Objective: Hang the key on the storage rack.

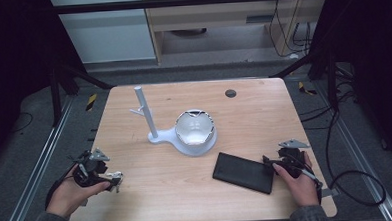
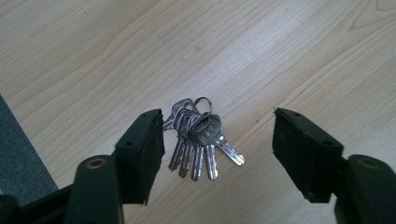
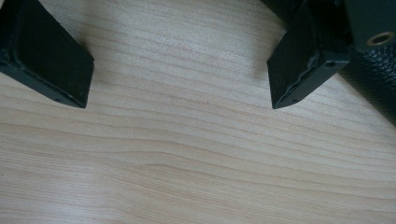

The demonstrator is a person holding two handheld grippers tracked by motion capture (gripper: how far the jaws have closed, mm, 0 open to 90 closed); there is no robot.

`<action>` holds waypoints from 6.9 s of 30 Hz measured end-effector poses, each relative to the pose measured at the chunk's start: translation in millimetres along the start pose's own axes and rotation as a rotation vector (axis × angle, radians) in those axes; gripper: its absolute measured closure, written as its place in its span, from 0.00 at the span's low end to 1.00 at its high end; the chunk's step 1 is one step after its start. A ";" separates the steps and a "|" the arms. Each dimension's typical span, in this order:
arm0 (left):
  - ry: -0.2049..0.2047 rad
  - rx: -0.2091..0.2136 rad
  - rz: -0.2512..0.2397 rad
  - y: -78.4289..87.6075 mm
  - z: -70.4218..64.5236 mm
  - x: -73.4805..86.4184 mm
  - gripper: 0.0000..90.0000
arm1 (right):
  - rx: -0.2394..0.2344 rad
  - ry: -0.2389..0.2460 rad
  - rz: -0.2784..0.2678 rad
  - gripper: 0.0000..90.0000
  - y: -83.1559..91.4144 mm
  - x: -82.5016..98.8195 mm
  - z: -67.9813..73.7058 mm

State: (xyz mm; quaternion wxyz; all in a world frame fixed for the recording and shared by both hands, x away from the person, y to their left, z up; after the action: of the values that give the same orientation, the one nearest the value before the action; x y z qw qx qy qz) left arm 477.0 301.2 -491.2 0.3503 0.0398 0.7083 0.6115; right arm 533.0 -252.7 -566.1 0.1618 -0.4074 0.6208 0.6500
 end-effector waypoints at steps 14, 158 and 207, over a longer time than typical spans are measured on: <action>0.032 0.028 0.103 -23.7 7.4 10.9 0.45 | 0.004 -0.003 -0.001 0.08 0.3 0.1 0.2; -0.230 -0.052 0.086 70.1 -16.6 -98.0 1.00 | 0.013 -0.016 0.003 0.08 0.3 0.2 1.6; -0.261 -0.118 0.048 98.8 -38.6 -166.4 1.00 | 0.017 -0.008 0.007 0.07 -0.3 0.2 1.7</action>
State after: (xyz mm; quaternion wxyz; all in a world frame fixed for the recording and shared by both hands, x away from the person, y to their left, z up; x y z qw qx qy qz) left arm 544.2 212.7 -328.2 0.4266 0.1152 0.6186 0.6497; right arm 532.5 -251.1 -566.6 0.1653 -0.4012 0.6271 0.6468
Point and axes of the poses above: each handheld gripper's, and its own axes: y roughly backward along the jaws, x roughly out of its underside, z roughly to its left, the point moved 8 cm from there along -y, roughly forward along the jaws, and after that the axes turned 8 degrees about y, right-handed, at the moved point
